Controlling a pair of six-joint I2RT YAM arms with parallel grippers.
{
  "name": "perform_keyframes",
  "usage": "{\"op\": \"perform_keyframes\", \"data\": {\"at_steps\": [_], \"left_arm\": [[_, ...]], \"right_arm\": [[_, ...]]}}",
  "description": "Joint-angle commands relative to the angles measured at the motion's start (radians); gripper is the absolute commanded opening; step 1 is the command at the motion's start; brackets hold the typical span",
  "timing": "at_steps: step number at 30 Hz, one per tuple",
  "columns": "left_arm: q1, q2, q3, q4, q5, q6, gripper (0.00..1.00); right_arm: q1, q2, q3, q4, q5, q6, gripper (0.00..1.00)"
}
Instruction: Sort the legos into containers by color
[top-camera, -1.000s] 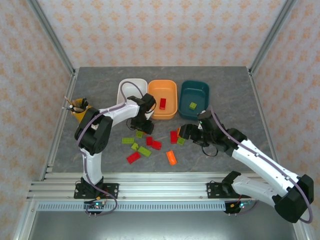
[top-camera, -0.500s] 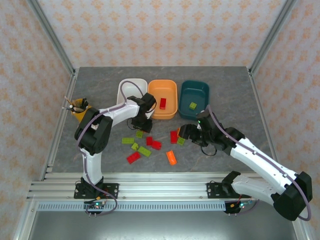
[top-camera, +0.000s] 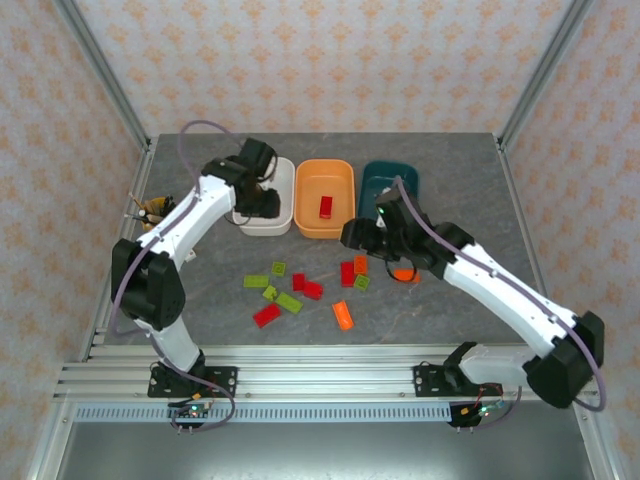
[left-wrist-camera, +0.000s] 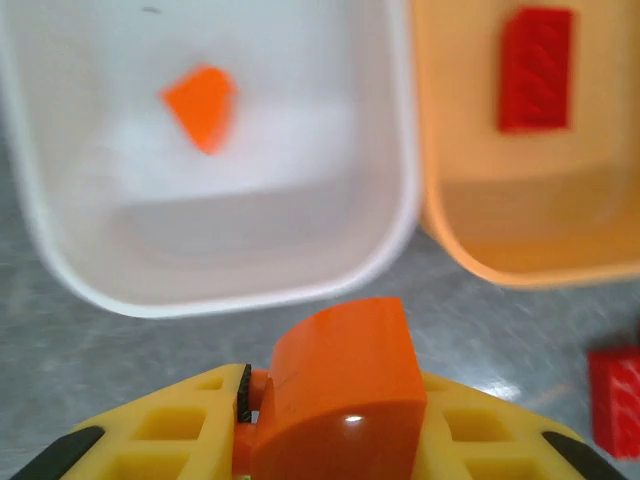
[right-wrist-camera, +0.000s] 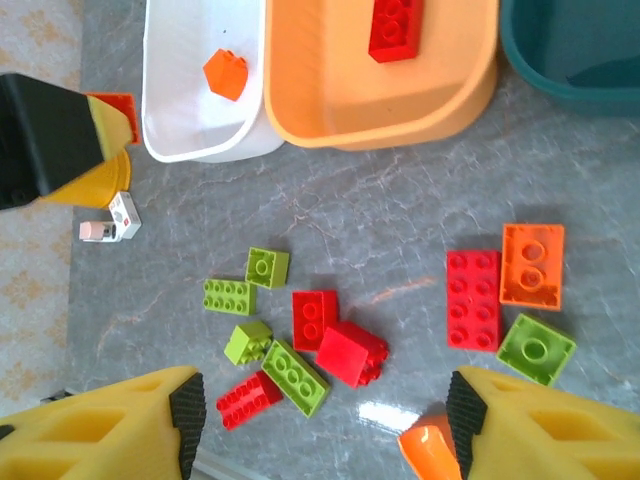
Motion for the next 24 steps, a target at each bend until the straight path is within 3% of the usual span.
{"op": "perform_keyframes", "data": {"at_steps": [1, 10, 20, 24], "left_arm": [[0.030, 0.100, 0.084, -0.098, -0.085, -0.015, 0.35], [0.054, 0.318, 0.197, -0.132, -0.165, -0.034, 0.35], [0.060, 0.428, 0.266, -0.134, -0.156, -0.031, 0.40], [0.060, 0.441, 0.280, -0.143, -0.163, -0.034, 0.55]], "right_arm": [[0.006, 0.105, 0.109, 0.024, 0.022, -0.015, 0.71], [0.004, 0.354, 0.334, 0.104, -0.069, 0.088, 0.99], [0.003, 0.368, 0.334, 0.085, -0.075, 0.084, 0.99], [0.003, 0.346, 0.295, 0.083, -0.062, 0.084, 0.99]]}}
